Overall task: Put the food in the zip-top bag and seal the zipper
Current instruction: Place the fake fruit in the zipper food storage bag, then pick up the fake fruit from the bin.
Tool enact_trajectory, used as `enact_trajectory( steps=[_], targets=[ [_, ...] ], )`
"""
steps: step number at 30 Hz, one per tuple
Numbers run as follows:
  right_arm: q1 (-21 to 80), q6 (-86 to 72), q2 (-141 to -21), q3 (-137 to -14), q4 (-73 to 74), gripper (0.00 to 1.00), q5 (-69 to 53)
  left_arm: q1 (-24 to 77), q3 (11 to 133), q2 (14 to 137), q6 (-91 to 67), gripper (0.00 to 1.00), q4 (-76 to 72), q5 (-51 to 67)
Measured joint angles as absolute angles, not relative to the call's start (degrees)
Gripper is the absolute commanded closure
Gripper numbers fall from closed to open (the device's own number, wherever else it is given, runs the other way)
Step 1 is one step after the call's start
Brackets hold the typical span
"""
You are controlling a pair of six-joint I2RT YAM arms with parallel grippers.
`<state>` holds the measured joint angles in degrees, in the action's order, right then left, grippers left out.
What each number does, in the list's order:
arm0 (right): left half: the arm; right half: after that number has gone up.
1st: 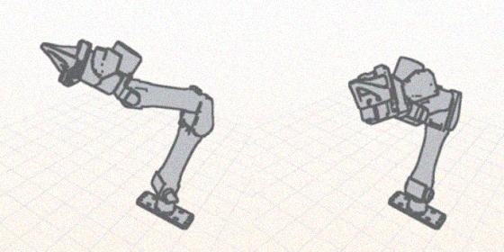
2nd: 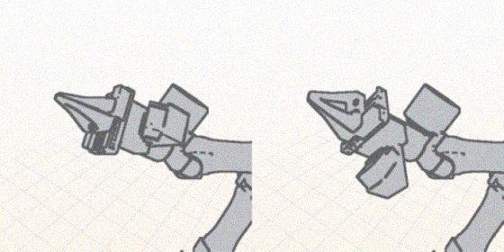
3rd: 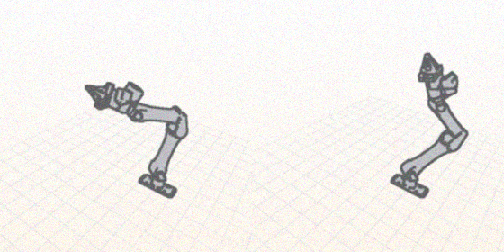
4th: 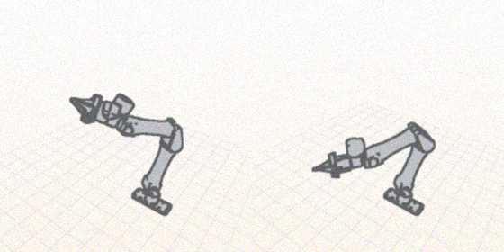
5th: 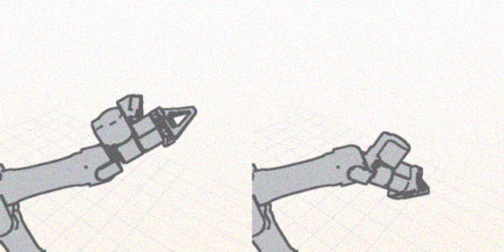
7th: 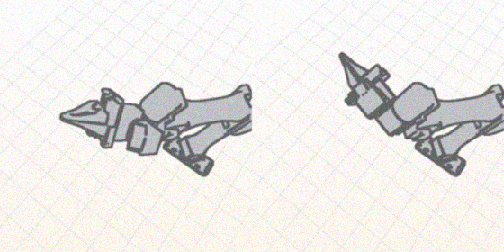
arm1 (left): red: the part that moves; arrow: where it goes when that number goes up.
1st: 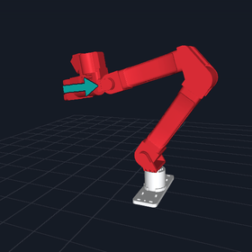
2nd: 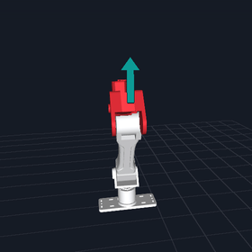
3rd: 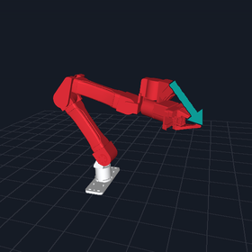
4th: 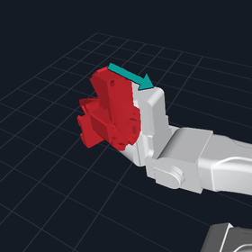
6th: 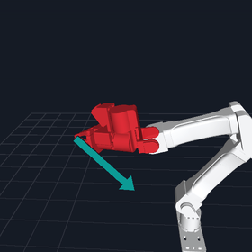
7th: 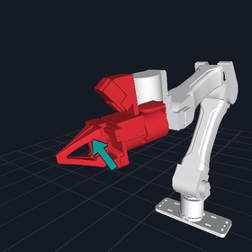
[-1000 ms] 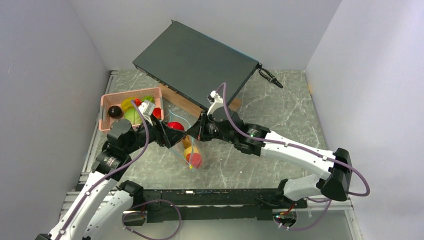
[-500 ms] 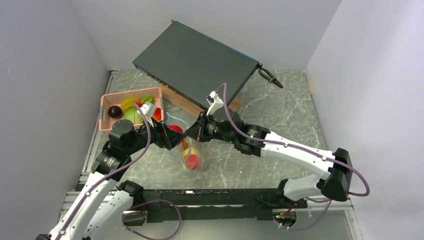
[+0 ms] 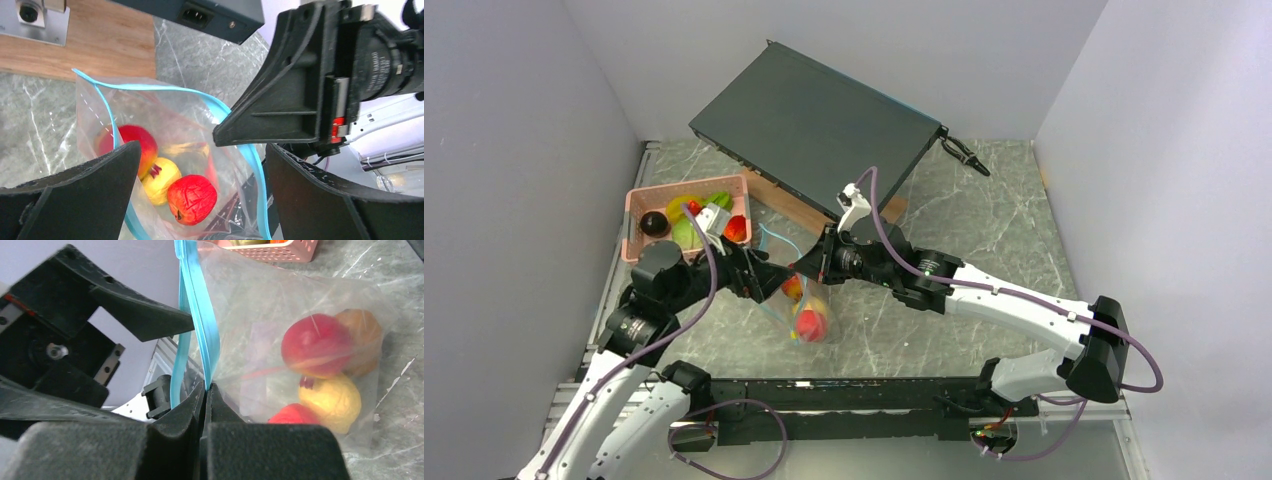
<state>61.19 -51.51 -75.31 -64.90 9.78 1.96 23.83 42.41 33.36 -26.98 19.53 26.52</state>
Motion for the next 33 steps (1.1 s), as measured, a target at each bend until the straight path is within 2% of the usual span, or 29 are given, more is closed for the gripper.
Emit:
enact_trajectory(
  steps=[5, 9, 21, 28, 33],
  targets=[
    [61.17, -51.53, -75.31, -64.9, 9.78, 1.0, 1.8, 23.83, 47.13, 32.73, -25.47, 0.0, 22.35, 25.67],
    [61.17, -51.55, -75.31, -64.84, 9.76, 1.0, 1.41, 23.83, 51.86, 30.92, -24.01, 0.0, 26.11, 20.27],
    [61.14, -51.59, -75.26, -63.94, 9.47, 1.0, 1.45, 23.88, 55.2, 27.49, -25.61, 0.0, 38.17, -17.06],
    [61.14, -51.57, -75.02, -63.88, 9.45, 1.0, 1.41, 23.09, 54.54, 35.33, -29.23, 0.0, 41.01, -32.03],
    [61.14, -51.53, -75.02, -63.88, 9.5, 1.0, 1.41, 13.82, 54.43, 42.87, -31.16, 0.0, 39.42, -31.46]
  ],
)
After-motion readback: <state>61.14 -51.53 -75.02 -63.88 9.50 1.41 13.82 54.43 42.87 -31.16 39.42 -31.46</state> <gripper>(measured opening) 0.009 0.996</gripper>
